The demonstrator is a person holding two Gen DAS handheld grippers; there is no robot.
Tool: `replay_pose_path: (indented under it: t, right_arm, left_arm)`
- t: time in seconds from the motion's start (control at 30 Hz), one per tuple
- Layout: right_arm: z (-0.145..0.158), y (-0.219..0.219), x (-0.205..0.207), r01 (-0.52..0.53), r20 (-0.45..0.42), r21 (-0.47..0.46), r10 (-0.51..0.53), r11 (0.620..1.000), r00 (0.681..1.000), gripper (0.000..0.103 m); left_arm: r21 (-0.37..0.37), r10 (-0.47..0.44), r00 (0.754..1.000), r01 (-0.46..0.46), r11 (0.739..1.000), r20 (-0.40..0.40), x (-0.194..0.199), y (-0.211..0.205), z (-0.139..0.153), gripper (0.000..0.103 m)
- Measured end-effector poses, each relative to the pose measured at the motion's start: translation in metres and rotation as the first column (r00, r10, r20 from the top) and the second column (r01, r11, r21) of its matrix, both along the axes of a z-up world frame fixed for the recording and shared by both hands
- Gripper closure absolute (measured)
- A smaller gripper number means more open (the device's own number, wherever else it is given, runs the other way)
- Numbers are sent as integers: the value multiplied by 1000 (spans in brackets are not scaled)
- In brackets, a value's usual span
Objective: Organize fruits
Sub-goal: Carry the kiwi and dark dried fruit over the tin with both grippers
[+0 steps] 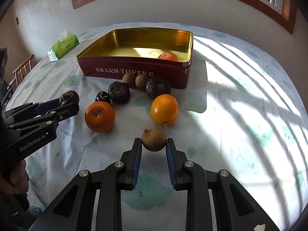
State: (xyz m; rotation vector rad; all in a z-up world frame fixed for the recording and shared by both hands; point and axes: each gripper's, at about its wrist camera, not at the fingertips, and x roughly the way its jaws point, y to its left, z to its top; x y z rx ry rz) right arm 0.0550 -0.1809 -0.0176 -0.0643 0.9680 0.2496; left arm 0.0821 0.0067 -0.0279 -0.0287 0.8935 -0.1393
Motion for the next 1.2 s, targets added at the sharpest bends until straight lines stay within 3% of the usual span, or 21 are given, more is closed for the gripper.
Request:
replay_pose_path:
  t: [0.6, 1.2]
  right_arm:
    - [25, -9, 14, 12, 53, 45, -15, 999, 998, 79]
    - [56, 16, 81, -41, 122, 59, 34, 997, 992, 79]
  left_arm:
    - [-34, -28, 996, 31, 999, 82, 6, 2, 27, 65]
    - [-49, 43, 991, -37, 998, 126, 69, 15, 55, 65]
